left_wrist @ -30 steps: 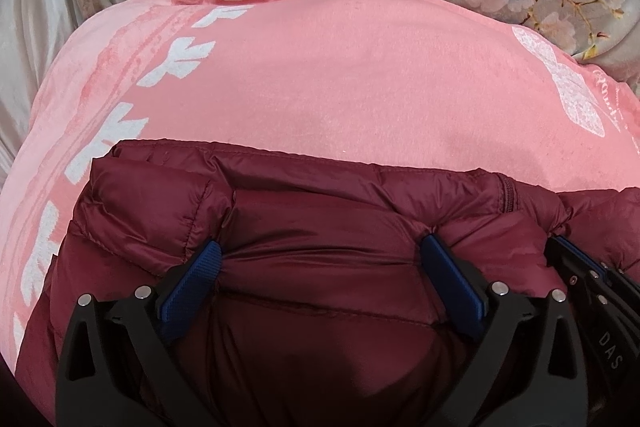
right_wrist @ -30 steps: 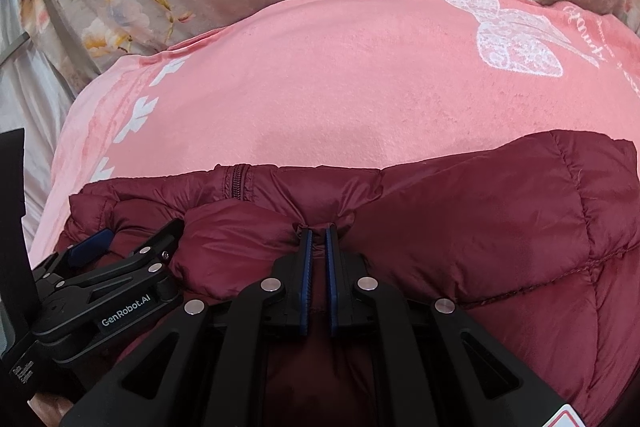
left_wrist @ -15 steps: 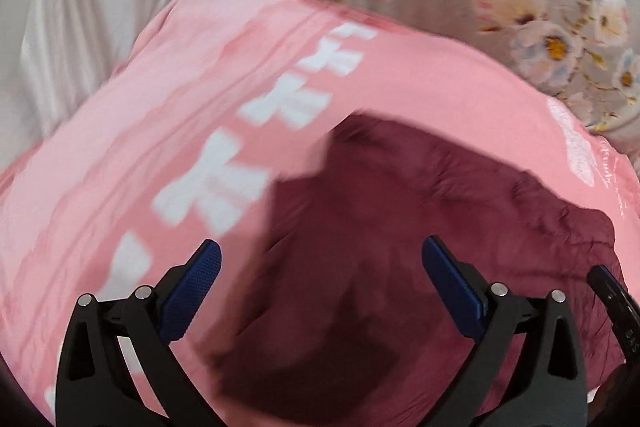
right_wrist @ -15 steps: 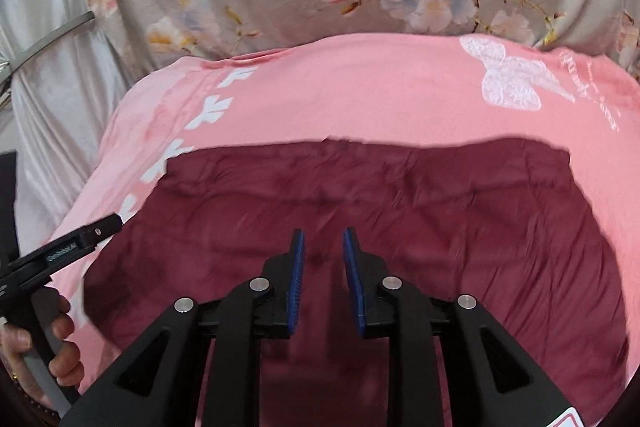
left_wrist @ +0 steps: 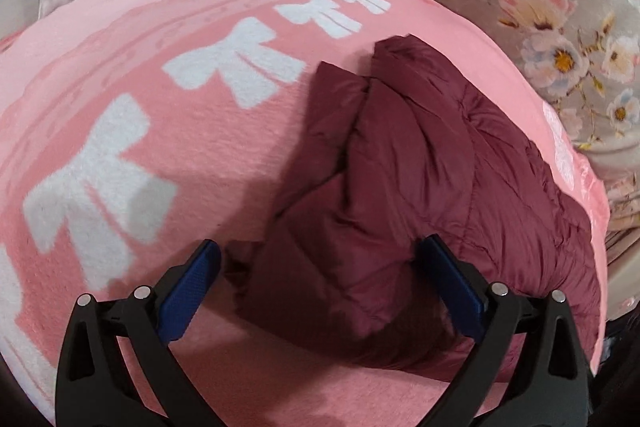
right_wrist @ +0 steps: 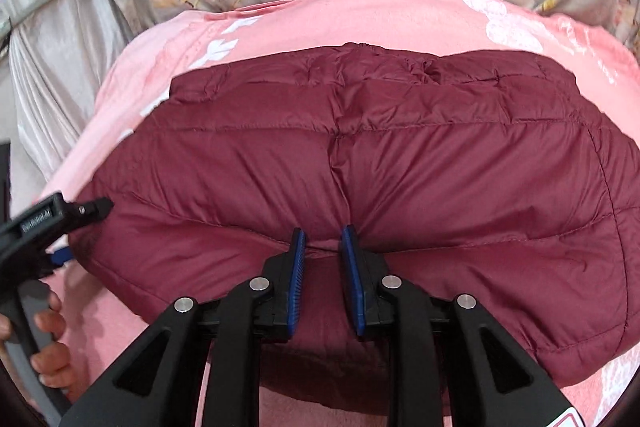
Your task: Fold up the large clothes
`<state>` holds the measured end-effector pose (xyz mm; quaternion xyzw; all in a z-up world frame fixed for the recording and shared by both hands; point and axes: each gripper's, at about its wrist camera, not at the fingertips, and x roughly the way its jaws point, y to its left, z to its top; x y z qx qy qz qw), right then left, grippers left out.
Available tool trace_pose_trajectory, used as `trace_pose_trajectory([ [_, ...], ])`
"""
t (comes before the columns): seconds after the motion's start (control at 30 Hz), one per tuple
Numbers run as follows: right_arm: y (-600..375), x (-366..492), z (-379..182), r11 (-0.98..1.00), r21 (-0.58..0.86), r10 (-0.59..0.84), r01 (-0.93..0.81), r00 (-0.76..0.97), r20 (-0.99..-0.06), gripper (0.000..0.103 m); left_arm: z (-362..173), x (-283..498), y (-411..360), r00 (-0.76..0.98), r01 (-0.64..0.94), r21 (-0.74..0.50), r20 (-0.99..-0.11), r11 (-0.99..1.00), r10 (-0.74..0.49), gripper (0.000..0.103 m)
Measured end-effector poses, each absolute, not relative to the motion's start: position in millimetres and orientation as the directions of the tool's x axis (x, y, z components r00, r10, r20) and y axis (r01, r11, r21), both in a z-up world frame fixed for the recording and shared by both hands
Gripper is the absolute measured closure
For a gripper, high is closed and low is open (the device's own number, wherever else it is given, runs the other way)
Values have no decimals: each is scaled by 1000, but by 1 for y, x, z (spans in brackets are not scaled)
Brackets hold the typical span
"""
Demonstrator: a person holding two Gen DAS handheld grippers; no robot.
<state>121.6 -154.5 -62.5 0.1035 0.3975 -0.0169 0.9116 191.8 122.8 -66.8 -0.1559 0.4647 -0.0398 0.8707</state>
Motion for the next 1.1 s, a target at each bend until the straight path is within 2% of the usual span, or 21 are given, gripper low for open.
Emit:
trace_pose_trajectory([
  [0.2, -150, 123, -67, 985, 125, 10, 117, 688, -725, 82, -70, 193, 97, 587, -68, -209, -799, 976, -131, 5],
  [0.33, -150, 123, -67, 985, 125, 10, 118, 688, -726, 82, -69, 192, 97, 588, -80, -212, -799, 974, -125, 7],
  [0.4, -150, 124, -67, 985, 128, 12, 117, 689, -725, 82, -64, 191, 96, 585, -60, -233, -796, 971, -156, 28],
  [0.43, -149, 124, -67, 985, 125, 10, 118, 688, -725, 82, -61, 190, 94, 580, -34, -252, -793, 967, -187, 45],
  [0.47, -149, 123, -66, 985, 123, 8, 119, 688, -726, 82, -56, 189, 90, 576, -15, -258, -792, 966, -202, 56],
  [0.5, -148, 124, -67, 986, 121, 6, 119, 688, -725, 82, -46, 186, 84, 590, -2, -233, -785, 972, -187, 62],
  [0.53, -148, 124, -67, 986, 120, 5, 119, 688, -726, 82, -36, 182, 78, 609, 21, -212, -773, 977, -180, 75],
  [0.57, -148, 123, -66, 985, 122, 7, 119, 688, -725, 82, -21, 177, 71, 631, 53, -198, -753, 979, -186, 78],
  [0.73, -155, 91, -47, 967, 217, 59, 131, 716, -696, 88, 35, 157, 50, 699, 164, -177, -673, 971, -241, 83],
  [0.93, -171, 64, -48, 930, 340, 163, 136, 677, -718, 93, 75, 134, 30, 713, 251, -236, -611, 939, -344, 84],
  [1.1, -159, 76, -63, 941, 321, 168, 107, 675, -718, 93, 102, 113, -22, 700, 367, -195, -585, 909, -408, 84],
])
